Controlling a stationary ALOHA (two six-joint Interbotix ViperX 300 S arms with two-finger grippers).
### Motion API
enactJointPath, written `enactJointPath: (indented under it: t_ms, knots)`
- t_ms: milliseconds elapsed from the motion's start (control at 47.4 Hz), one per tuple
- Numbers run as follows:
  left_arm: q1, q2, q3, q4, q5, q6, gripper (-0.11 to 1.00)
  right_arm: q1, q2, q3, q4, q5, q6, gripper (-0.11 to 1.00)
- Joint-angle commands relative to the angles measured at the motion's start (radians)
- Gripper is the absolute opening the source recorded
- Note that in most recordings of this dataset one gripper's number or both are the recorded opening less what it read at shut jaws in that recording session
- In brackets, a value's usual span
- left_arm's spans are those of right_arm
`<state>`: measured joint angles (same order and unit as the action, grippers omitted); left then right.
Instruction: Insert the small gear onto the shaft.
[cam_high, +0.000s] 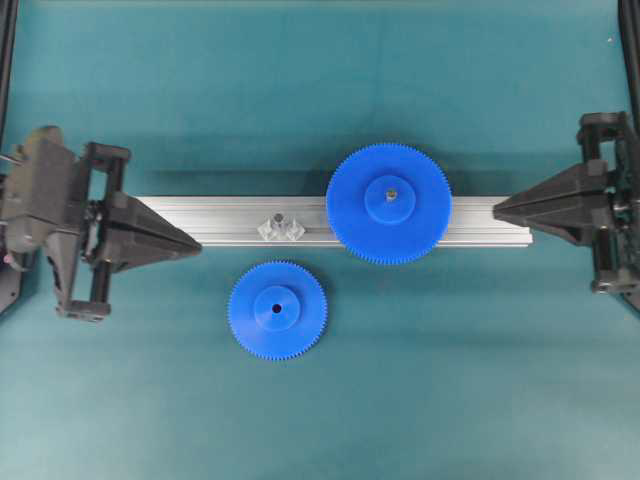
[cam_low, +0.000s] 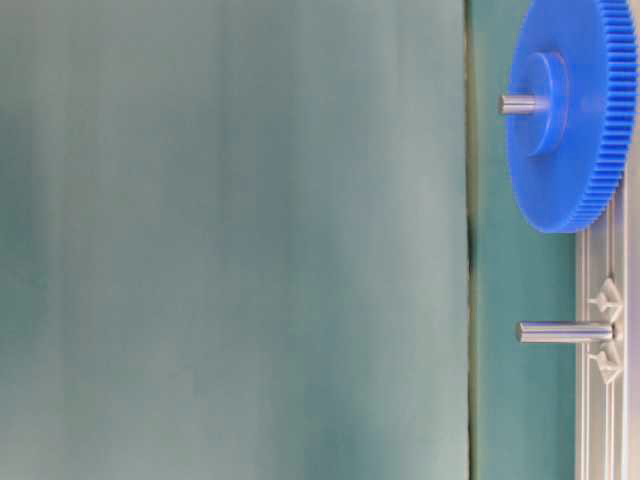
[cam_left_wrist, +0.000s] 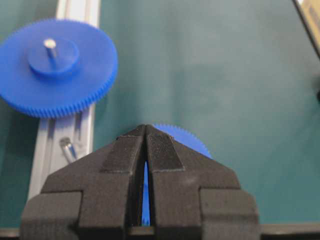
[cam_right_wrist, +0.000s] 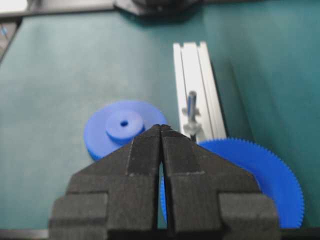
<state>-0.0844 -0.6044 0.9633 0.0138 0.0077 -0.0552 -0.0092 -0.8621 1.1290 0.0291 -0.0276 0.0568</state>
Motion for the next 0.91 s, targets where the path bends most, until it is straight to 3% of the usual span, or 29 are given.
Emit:
enactJointPath:
  t_ms: [0, 886]
  knots:
    - [-0.015, 0.017, -0.035, 0.003, 0.011, 0.003, -0.01, -0.008, 0.026, -0.034, 0.002, 0.005, 0.006, 0.03]
    - [-0.063, 0.345, -0.239, 0.003, 0.252, -0.021, -0.01, -0.009, 0.150, -0.048, 0.002, 0.064, 0.008, 0.03]
